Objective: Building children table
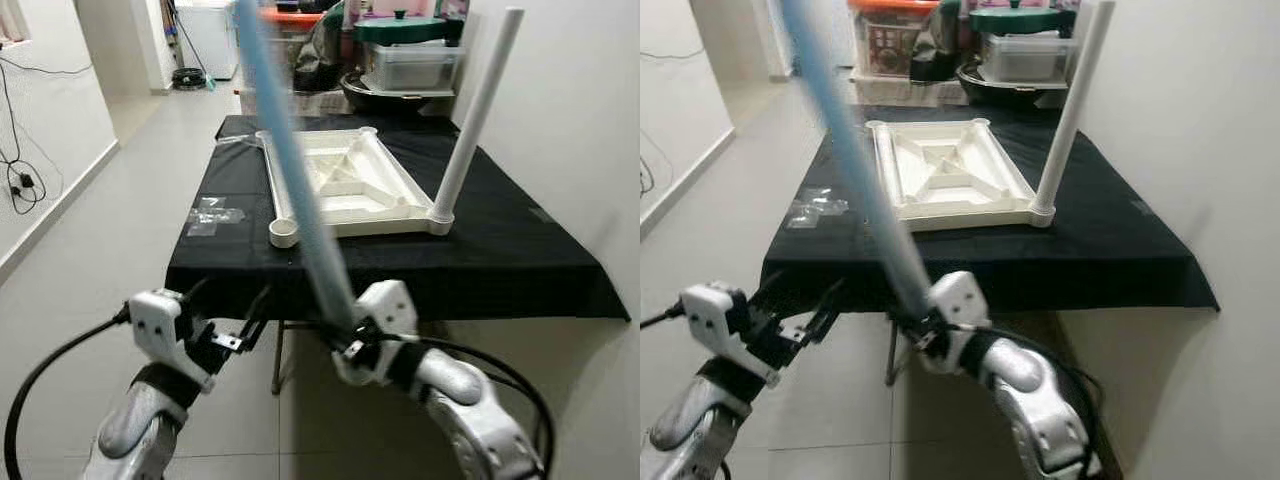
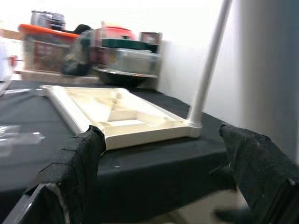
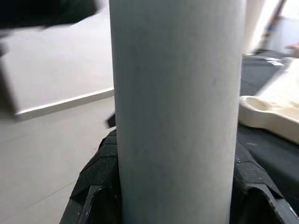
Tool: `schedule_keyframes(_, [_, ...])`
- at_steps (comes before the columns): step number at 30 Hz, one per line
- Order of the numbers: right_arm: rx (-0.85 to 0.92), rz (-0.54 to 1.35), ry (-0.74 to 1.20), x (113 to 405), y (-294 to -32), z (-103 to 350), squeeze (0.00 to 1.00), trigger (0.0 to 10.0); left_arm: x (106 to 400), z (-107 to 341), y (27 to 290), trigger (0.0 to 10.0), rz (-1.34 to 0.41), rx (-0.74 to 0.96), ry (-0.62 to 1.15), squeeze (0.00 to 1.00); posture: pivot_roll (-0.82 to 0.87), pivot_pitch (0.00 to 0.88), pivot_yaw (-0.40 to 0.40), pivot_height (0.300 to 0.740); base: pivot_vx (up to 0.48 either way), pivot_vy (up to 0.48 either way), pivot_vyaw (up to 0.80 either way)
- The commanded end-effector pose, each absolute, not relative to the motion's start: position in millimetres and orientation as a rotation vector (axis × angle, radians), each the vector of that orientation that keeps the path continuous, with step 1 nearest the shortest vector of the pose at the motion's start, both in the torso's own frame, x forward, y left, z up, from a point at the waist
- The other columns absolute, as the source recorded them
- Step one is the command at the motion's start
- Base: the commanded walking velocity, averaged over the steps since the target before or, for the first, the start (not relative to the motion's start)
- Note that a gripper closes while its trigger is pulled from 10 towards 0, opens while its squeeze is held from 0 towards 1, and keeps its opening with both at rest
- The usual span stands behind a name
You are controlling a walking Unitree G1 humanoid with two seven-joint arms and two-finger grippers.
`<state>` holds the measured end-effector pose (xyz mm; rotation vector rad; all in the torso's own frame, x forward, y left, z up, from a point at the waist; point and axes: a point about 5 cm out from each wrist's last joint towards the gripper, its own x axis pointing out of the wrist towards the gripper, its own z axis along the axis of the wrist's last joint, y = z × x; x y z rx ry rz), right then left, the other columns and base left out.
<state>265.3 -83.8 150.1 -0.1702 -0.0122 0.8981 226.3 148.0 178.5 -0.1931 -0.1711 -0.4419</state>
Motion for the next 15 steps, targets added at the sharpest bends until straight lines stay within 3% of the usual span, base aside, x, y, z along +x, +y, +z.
schedule_keyframes(1, [-0.216,0.964,-0.024,265.3,-78.9,149.9,0.00,10.0,226.5,181.4,144.4,10.0,-0.503,-0.209,-0.169,0.00,0.00,0.000,-0.055,0.740,0.000,0.000,0.00])
schedule_keyframes(3, [-0.234,0.986,-0.016,268.5,-76.4,148.4,0.00,10.0,221.2,184.6,137.8,10.0,-0.603,-0.183,-0.174,0.00,0.00,0.000,-0.059,0.740,0.000,0.000,0.00])
schedule_keyframes(15, [-0.250,1.053,-0.001,265.6,-77.5,144.2,0.00,10.0,218.7,189.9,126.5,10.0,-0.789,-0.160,-0.154,0.00,-0.01,0.000,-0.057,0.740,0.000,0.000,0.00])
